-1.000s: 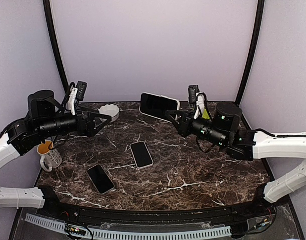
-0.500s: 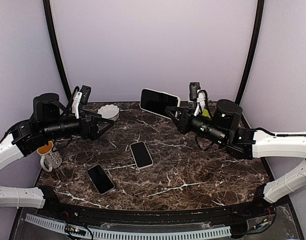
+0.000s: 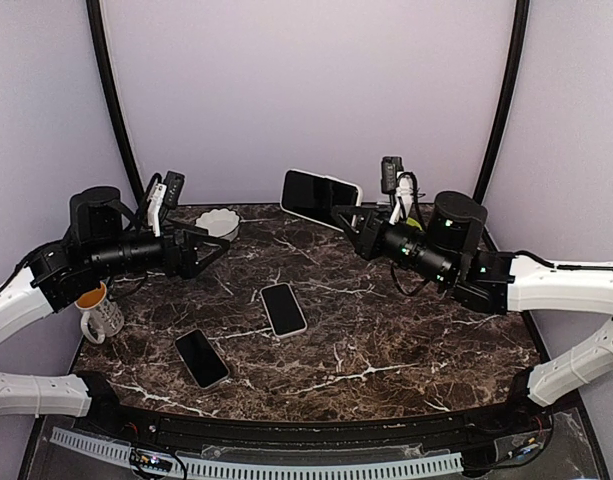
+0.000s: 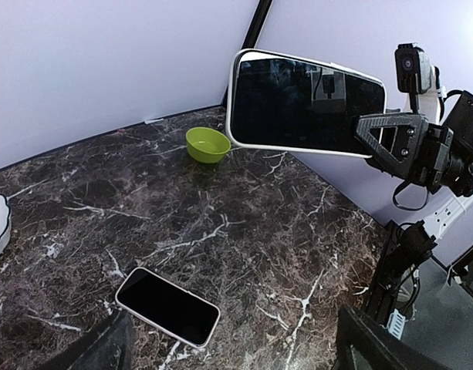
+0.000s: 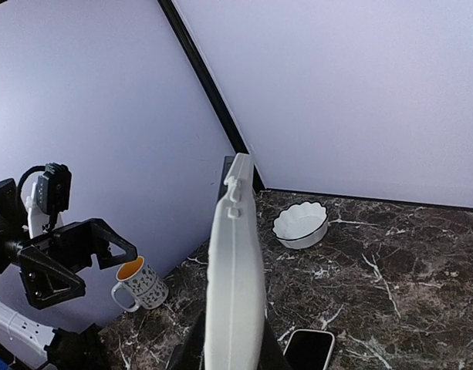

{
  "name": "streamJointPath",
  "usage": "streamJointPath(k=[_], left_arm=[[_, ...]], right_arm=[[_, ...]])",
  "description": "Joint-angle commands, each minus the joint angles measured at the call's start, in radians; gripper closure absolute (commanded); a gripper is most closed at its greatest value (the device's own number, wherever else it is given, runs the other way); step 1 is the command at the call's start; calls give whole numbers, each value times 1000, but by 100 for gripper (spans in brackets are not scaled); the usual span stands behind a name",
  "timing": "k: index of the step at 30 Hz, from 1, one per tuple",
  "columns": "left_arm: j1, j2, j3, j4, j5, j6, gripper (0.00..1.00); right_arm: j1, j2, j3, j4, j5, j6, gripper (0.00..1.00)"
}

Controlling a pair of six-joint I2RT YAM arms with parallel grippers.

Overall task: Take the phone out of the phone case
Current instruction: Remove the bottom left corner of the phone case.

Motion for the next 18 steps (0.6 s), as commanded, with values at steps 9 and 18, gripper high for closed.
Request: streamJointPath(k=[9, 18], left_arm=[[104, -5, -80, 258, 403, -75, 12], [106, 12, -98, 376, 557, -116, 20]], right_arm=[[-61, -14, 104, 62, -183, 161, 100], [-83, 2, 128, 103, -328, 214, 100]])
